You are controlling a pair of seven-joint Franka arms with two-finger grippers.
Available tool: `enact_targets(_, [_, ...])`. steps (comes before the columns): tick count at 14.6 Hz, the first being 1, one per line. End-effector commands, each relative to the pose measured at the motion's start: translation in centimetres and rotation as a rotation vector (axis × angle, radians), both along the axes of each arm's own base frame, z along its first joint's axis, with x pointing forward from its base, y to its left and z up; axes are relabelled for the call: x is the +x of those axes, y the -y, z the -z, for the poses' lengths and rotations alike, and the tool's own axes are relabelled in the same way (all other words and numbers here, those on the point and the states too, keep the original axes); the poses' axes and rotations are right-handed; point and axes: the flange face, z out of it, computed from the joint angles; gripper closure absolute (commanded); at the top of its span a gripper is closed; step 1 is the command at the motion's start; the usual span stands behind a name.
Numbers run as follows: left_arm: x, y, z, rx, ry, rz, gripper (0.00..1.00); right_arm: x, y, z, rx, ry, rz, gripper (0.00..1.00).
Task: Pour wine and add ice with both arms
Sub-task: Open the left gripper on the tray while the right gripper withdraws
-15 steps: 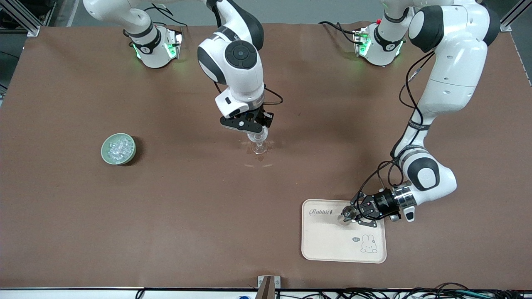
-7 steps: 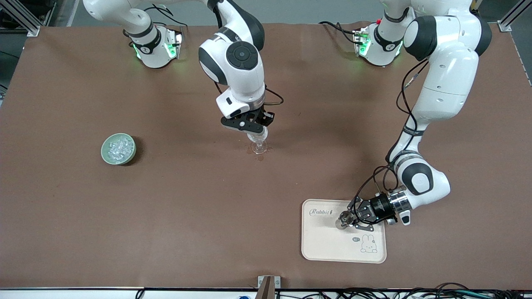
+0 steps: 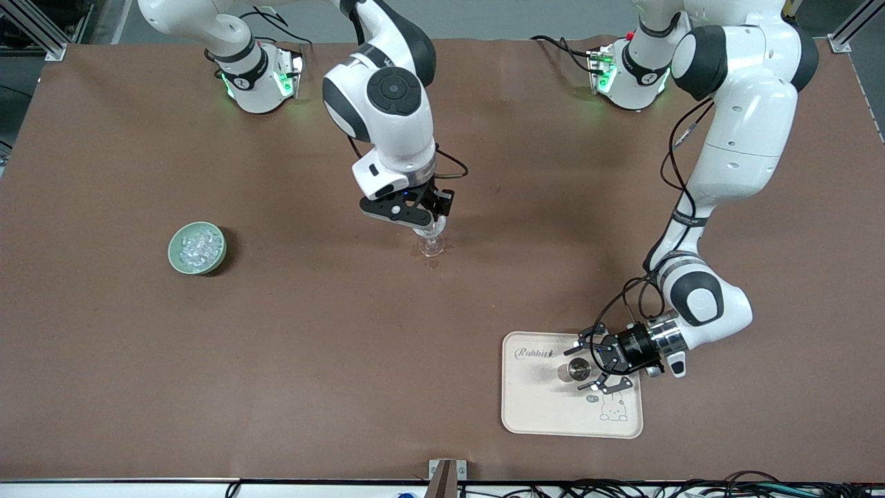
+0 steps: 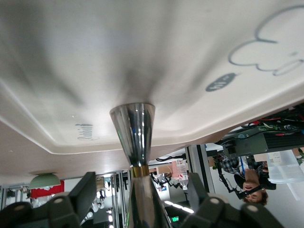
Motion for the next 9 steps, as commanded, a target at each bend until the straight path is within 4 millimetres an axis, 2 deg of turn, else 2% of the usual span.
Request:
enact_targets(1, [-1.4, -1.9, -2.8, 0.073, 0.005, 0.031, 0.0, 0.9, 4.9, -6.4, -0.028, 0.05, 0.054, 0.0])
enact_targets(4, [-2.9, -3.4, -4.4, 0.186, 0.03, 0.117, 0.0, 2.3, 10.9, -11.6, -0.068, 0.093, 0.063, 0.0])
enact_targets(6, [-3.9, -4.9, -6.3, 0.254, 0.056, 0.16, 0.0, 2.1, 15.4, -15.7, -0.084, 0.1, 0.053, 0.0])
enact_targets(9, [-5.2, -7.7, -9.1, 0.376, 0.12, 0.265, 0.0, 2.6, 22.8, -19.4, -0.105, 0.077, 0.015, 0.0])
